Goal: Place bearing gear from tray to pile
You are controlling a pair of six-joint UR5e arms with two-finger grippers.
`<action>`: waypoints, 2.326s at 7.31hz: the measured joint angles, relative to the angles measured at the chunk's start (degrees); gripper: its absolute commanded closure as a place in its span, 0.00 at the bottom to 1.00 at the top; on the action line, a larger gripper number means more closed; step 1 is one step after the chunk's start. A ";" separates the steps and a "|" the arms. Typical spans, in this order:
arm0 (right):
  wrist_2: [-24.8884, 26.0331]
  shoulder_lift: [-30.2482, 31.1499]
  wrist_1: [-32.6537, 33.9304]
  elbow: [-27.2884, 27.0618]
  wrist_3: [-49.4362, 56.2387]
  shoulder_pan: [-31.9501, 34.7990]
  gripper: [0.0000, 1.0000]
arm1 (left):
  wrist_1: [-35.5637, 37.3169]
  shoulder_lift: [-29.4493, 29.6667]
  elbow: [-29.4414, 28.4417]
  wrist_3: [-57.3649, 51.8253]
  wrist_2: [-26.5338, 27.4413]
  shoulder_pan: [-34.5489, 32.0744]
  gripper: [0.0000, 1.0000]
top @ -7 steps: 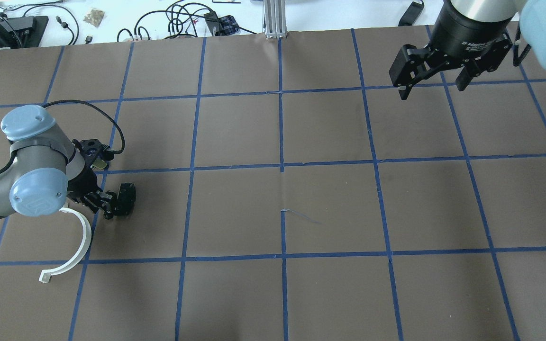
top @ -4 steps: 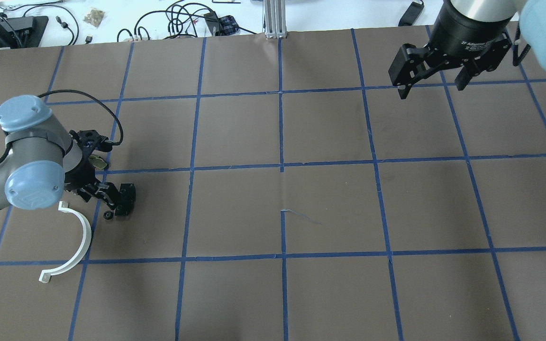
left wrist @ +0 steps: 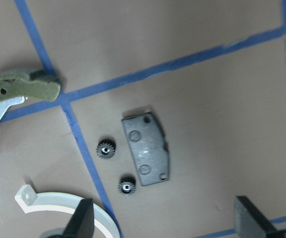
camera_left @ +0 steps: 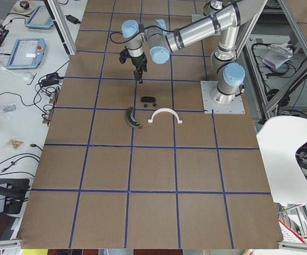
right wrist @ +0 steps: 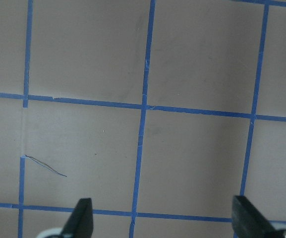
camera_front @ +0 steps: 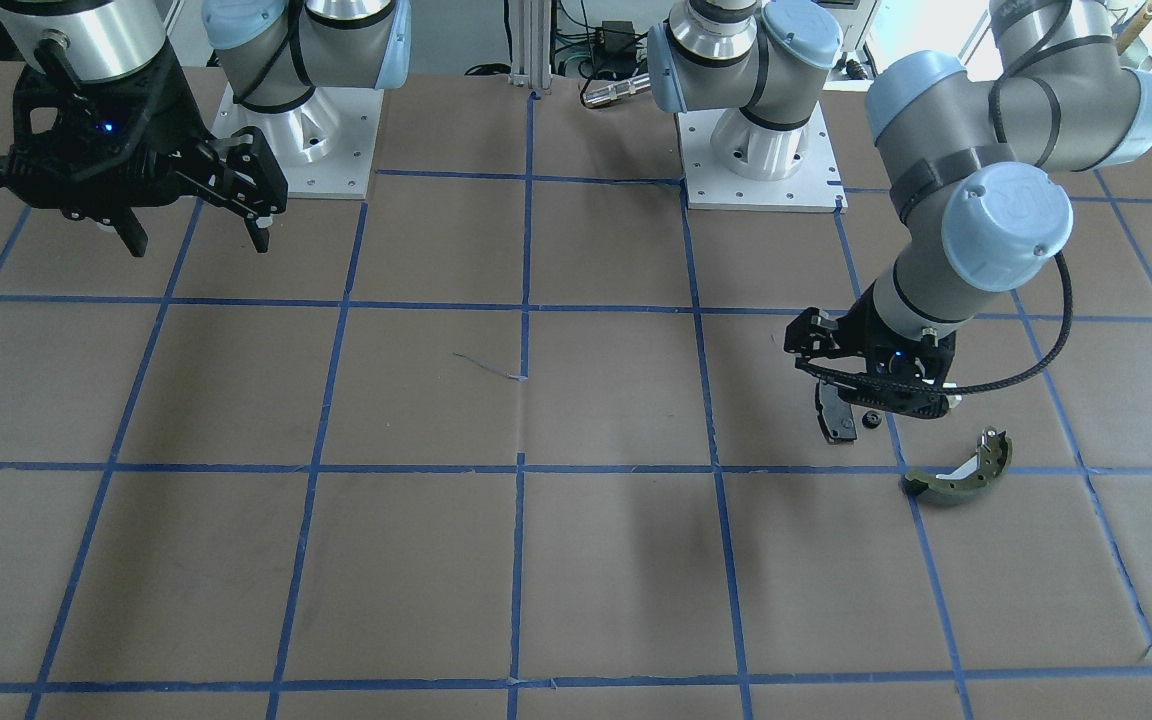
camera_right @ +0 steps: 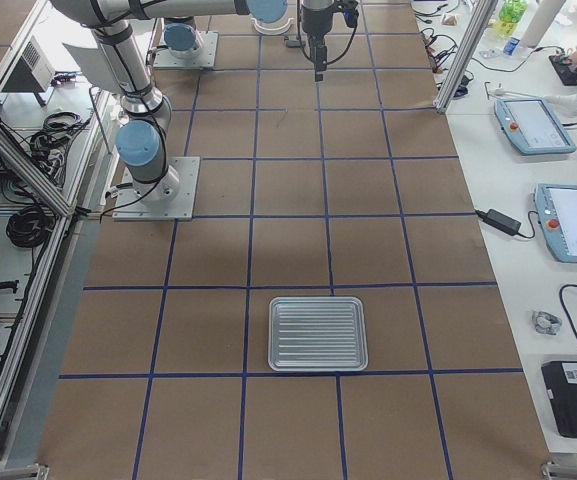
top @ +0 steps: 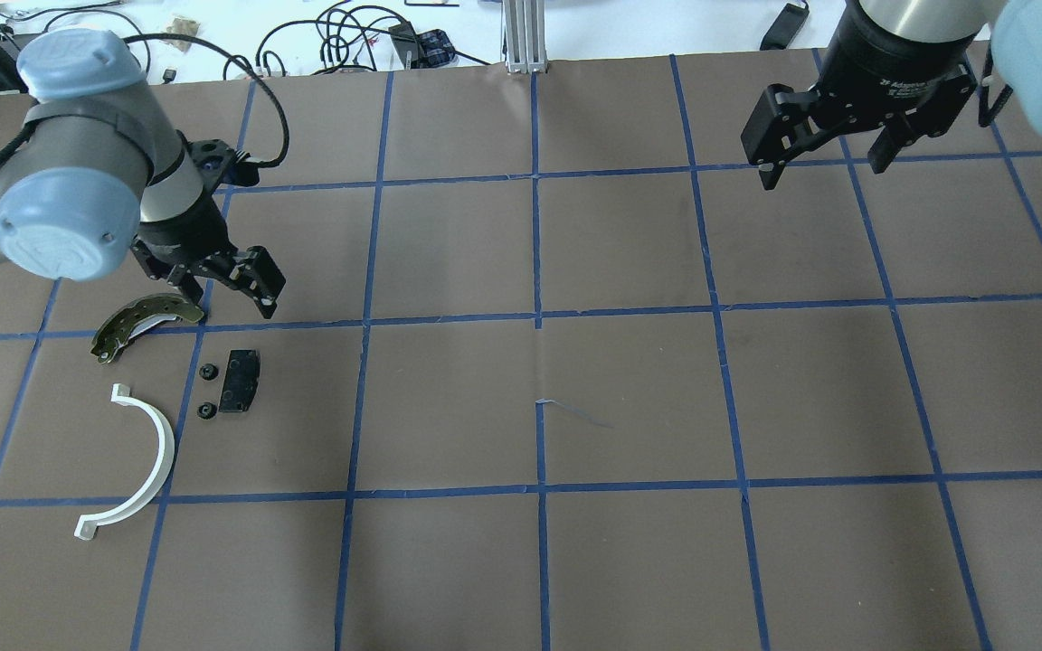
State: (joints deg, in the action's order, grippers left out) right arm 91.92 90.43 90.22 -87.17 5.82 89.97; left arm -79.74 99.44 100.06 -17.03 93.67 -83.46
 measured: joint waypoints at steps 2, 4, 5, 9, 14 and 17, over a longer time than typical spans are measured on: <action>0.03 0.26 -0.22 -0.07 0.06 0.03 0.00 | -7.33 -0.65 -7.83 12.30 -1.80 -7.49 0.00; 0.05 1.27 -0.29 -1.94 0.20 0.03 0.00 | -11.85 -2.69 -13.89 16.25 -2.38 -12.98 0.00; 0.00 2.65 0.27 -4.30 0.28 0.03 0.00 | -12.47 -3.69 -15.17 17.13 -2.97 -13.83 0.00; -0.08 5.79 5.05 -11.33 0.33 0.02 0.00 | -13.77 -5.75 -15.77 17.18 -3.24 -11.47 0.00; -0.69 5.65 6.90 -11.29 0.09 -0.15 0.00 | -14.30 -6.10 -14.86 13.24 -3.55 -9.72 0.00; -0.86 3.04 5.86 -6.40 0.07 -0.53 0.00 | -14.36 -6.39 -14.59 12.76 -3.30 -9.60 0.00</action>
State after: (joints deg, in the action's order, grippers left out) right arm 91.06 93.47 96.07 -93.57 5.89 89.44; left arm -94.10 93.05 85.47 -4.26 90.36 -93.06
